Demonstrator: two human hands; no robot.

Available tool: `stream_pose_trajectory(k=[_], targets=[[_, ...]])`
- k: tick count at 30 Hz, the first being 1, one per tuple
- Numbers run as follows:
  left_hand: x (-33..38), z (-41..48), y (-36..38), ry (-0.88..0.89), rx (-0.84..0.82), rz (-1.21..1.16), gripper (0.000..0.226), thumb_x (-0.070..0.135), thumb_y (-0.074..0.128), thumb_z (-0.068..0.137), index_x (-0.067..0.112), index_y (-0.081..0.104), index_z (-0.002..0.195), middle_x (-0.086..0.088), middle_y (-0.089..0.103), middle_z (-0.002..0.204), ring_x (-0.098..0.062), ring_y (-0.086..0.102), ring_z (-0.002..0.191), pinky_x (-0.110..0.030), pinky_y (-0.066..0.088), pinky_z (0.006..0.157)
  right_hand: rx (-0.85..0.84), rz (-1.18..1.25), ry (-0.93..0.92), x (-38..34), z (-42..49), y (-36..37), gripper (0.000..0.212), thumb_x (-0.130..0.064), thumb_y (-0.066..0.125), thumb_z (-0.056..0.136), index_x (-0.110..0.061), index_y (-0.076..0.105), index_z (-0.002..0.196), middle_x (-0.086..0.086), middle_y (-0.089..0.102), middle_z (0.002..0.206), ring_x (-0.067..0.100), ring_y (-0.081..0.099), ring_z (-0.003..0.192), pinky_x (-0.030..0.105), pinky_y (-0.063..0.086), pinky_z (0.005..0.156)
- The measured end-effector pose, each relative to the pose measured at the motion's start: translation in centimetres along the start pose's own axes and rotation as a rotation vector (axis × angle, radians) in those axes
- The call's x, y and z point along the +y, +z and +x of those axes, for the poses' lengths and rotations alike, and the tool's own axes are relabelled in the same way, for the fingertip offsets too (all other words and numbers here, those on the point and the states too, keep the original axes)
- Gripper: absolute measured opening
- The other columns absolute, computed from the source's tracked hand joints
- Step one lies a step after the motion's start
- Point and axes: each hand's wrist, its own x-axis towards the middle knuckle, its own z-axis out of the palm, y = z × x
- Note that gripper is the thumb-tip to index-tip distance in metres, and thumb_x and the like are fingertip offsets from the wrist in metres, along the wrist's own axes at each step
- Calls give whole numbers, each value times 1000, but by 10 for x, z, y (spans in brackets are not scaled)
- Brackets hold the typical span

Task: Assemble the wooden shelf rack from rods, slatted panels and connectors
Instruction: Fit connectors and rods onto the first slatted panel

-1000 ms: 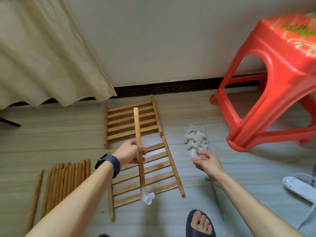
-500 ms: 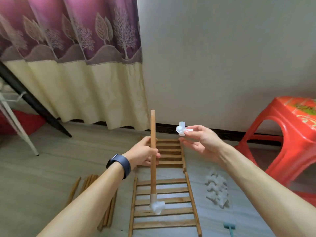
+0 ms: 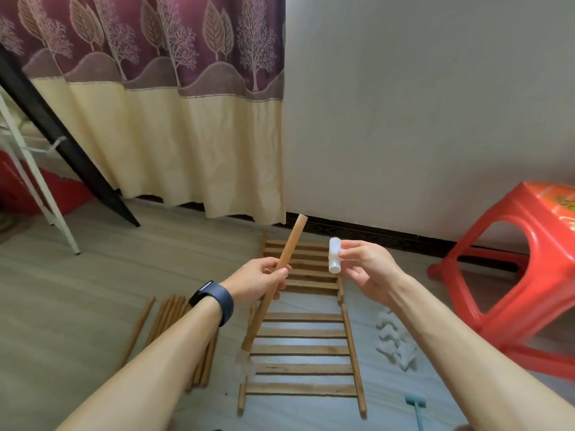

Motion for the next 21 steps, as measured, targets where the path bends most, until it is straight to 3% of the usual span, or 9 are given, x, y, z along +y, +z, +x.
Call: stream_pose_trajectory(k=[3, 7, 11, 16, 21], targets=[[-2, 0, 0, -10, -46, 92, 24, 37, 51, 103, 30, 59, 124, -1, 70, 105, -17, 71, 95, -29, 59, 83, -20, -5, 45, 2, 0, -3, 25, 13, 53, 92, -3, 65, 107, 17, 69, 104, 26, 71, 94, 30, 57, 76], [-1, 0, 3, -42, -98, 133, 27, 35, 51, 103, 25, 59, 127, -5, 69, 105, -22, 71, 98, -31, 59, 85, -30, 12, 36, 3, 2, -6, 24, 14, 53, 91, 0, 66, 106, 19, 69, 112, 28, 69, 107, 28, 57, 77], [-2, 4, 4, -74, -139, 138, 28, 35, 51, 103, 27, 61, 128, -3, 69, 103, -16, 69, 91, -30, 59, 84, 13, 85, 6, 0, 4, -13, 26, 16, 54, 89, 3, 67, 107, 17, 71, 104, 25, 70, 99, 27, 56, 79], [-3, 8, 8, -93, -193, 157, 27, 36, 51, 103, 31, 63, 127, 0, 68, 98, -14, 68, 89, -27, 57, 79, 154, 167, -68, -3, 11, -18, 25, 12, 56, 91, 0, 69, 108, 16, 70, 112, 23, 69, 103, 26, 59, 80], [-1, 9, 13, -84, -220, 179, 29, 37, 51, 103, 30, 64, 128, 1, 69, 96, -13, 69, 87, -30, 58, 84, 228, 192, -152, -7, 7, -15, 31, 14, 58, 90, 3, 67, 118, 13, 70, 105, 16, 69, 88, 18, 59, 74]])
